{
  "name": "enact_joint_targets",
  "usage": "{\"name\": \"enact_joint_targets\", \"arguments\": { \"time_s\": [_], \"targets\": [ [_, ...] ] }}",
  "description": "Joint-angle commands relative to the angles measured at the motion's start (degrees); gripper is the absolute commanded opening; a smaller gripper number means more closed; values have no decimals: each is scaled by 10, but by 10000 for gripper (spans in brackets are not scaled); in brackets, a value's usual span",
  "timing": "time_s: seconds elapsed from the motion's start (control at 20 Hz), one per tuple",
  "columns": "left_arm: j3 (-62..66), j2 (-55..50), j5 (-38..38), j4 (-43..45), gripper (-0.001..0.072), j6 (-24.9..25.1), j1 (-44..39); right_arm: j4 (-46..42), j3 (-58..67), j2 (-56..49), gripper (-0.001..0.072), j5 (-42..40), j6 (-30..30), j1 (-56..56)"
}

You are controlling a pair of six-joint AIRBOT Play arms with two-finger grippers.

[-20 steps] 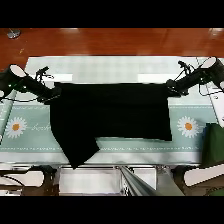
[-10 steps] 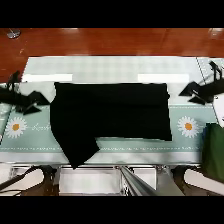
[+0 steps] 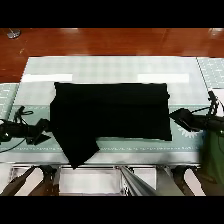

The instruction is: Fold the shirts.

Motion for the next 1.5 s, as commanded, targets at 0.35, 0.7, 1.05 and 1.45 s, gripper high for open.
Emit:
{"name": "enact_joint_targets", "arguments": {
  "time_s": [0.35, 0.7, 1.05, 1.45],
  "targets": [
    [-63, 8, 28, -45, 700, 17, -136, 27, -27, 25, 623, -14, 7, -9],
    [-54, 8, 19, -56, 26, 47, -148, -168, -39, 24, 622, 49, 108, -64],
    [-54, 8, 25, -56, 26, 47, -148, -136, -87, -1, 622, 83, 90, -64],
    [-55, 8, 29, -69, 26, 46, -148, -6, -87, -118, 617, 15, 10, -64]
  ]
}}
